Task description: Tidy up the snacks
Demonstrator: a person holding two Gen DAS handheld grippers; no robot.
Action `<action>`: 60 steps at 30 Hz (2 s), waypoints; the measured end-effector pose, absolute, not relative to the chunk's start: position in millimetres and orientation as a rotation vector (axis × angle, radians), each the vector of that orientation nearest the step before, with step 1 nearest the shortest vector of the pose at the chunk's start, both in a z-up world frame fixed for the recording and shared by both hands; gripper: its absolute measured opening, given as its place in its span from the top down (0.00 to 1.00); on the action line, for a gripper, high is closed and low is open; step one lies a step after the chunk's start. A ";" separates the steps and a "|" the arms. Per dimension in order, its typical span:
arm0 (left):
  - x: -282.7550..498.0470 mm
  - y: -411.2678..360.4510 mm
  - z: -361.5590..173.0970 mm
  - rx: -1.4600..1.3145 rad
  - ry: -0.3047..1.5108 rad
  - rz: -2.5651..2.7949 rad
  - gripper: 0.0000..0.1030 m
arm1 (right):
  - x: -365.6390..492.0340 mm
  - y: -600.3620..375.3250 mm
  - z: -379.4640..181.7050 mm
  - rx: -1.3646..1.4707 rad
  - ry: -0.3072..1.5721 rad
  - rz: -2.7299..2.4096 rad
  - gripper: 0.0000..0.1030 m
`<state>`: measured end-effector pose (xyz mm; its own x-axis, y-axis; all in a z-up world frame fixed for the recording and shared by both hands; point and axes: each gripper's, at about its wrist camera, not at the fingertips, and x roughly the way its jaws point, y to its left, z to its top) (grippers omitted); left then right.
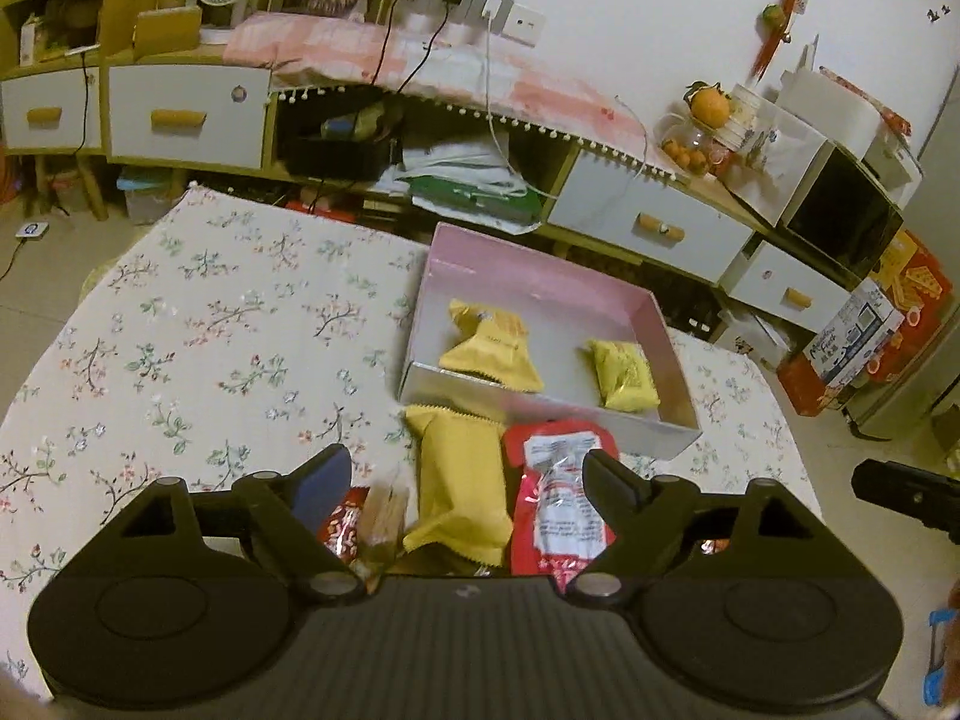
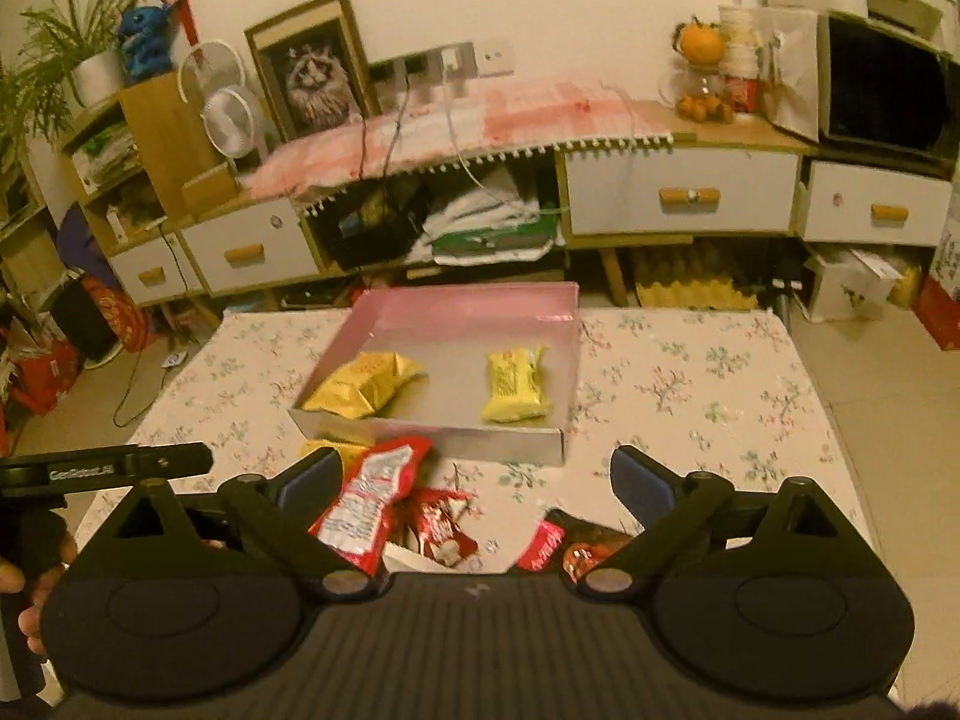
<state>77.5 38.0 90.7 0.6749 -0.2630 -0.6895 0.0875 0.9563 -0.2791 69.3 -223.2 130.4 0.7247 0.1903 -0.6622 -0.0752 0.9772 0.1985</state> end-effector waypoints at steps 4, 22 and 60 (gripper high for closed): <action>74.4 42.3 86.3 -0.227 0.818 -0.200 0.15 | 58.3 -227.8 123.1 0.181 0.788 0.165 0.07; 74.8 0.3 62.8 -0.172 0.898 -0.310 0.15 | 59.5 -241.3 70.9 -0.099 1.009 0.163 0.11; 93.2 -38.1 27.1 -0.182 0.990 -0.393 0.35 | 87.8 -257.0 35.8 -0.193 1.028 0.347 0.80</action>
